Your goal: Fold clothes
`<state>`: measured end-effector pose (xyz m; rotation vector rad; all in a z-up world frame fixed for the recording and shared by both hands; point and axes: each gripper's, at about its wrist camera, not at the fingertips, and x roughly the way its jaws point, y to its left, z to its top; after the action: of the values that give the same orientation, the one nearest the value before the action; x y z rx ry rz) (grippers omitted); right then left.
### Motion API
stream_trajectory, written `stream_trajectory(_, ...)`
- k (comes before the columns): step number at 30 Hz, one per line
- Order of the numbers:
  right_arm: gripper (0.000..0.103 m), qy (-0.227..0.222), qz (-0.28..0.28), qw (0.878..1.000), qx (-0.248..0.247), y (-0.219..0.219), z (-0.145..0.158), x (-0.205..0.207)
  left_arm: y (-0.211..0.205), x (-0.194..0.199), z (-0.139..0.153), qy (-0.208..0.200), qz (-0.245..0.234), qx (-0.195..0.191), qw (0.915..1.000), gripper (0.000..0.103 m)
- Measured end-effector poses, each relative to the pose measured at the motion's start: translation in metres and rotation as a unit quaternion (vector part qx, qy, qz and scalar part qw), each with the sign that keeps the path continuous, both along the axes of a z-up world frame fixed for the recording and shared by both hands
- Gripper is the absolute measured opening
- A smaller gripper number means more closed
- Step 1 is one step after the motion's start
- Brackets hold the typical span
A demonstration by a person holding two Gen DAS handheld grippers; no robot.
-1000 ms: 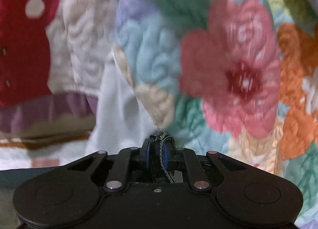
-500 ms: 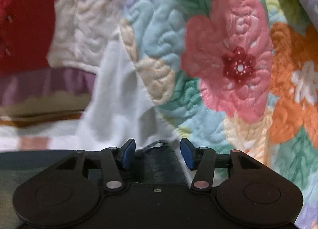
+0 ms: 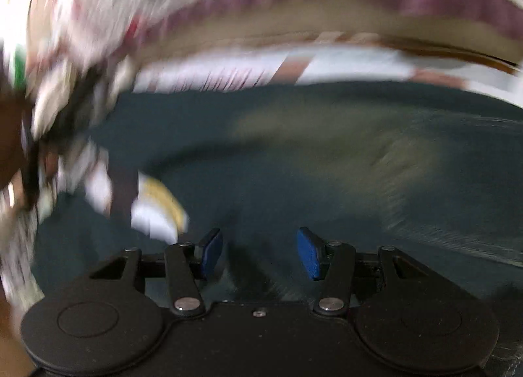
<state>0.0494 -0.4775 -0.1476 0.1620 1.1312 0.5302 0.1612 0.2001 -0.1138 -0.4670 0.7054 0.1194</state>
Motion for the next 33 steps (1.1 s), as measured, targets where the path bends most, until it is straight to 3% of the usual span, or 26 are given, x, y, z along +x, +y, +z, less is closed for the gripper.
stream_trajectory(2, 0.048, 0.015, 0.052, 0.997, -0.054, 0.021, -0.008, -0.004, 0.004, 0.001, -0.01, 0.016, 0.005, -0.008, 0.9998, 0.004)
stream_trajectory(4, 0.04, 0.026, 0.062, 0.995, -0.076, 0.027, -0.004, -0.011, 0.008, -0.001, -0.016, 0.022, 0.011, -0.017, 0.9995, 0.004)
stream_trajectory(7, 0.037, 0.035, 0.061, 0.995, -0.077, 0.02, -0.003, -0.018, 0.009, 0.002, -0.024, 0.036, 0.011, -0.015, 0.9992, 0.004)
stream_trajectory(10, 0.033, 0.04, 0.02, 0.998, -0.049, 0.005, 0.002, -0.018, 0.01, 0.001, -0.027, 0.082, 0.004, -0.003, 0.9966, 0.012)
stream_trajectory(11, 0.037, 0.031, 0.008, 0.998, -0.045, 0.002, 0.008, -0.022, 0.01, -0.001, -0.026, 0.089, 0.0, 0.001, 0.996, 0.017)
stream_trajectory(12, 0.039, 0.017, -0.002, 0.999, -0.043, -0.002, 0.016, -0.024, 0.007, -0.002, -0.023, 0.102, -0.004, 0.029, 0.9944, 0.034)
stream_trajectory(14, 0.05, -0.035, -0.036, 0.998, -0.048, -0.012, 0.039, -0.027, -0.008, -0.01, -0.012, 0.128, -0.009, 0.131, 0.9831, 0.054)
stream_trajectory(15, 0.062, -0.061, -0.071, 0.994, -0.051, -0.02, 0.048, -0.027, -0.013, -0.016, -0.006, 0.13, -0.02, 0.159, 0.9785, 0.054)
stream_trajectory(16, 0.067, -0.087, -0.111, 0.989, -0.053, -0.027, 0.057, -0.026, -0.014, -0.022, -0.002, 0.128, -0.035, 0.16, 0.9781, 0.054)
stream_trajectory(18, 0.067, -0.104, -0.191, 0.976, -0.017, -0.05, 0.07, -0.029, -0.01, -0.04, 0.009, 0.123, -0.061, 0.123, 0.9828, 0.055)
stream_trajectory(20, 0.067, -0.103, -0.279, 0.955, 0.022, -0.074, 0.082, -0.038, -0.004, -0.061, 0.018, 0.121, -0.08, 0.09, 0.9853, 0.056)
stream_trajectory(24, 0.067, -0.073, -0.41, 0.908, 0.031, -0.11, 0.093, -0.076, 0.009, -0.105, 0.025, 0.122, -0.116, 0.072, 0.983, 0.058)
stream_trajectory(28, 0.067, -0.033, -0.5, 0.863, 0.069, -0.127, 0.075, -0.142, 0.019, -0.143, 0.023, 0.156, -0.182, 0.081, 0.9675, 0.058)
stream_trajectory(31, 0.067, -0.018, -0.514, 0.847, 0.135, -0.119, 0.059, -0.186, 0.024, -0.179, 0.03, 0.132, -0.255, 0.026, 0.9575, 0.06)
stream_trajectory(33, 0.068, -0.006, -0.525, 0.838, 0.151, -0.105, 0.052, -0.211, 0.027, -0.202, 0.03, 0.129, -0.282, -0.012, 0.9507, 0.063)
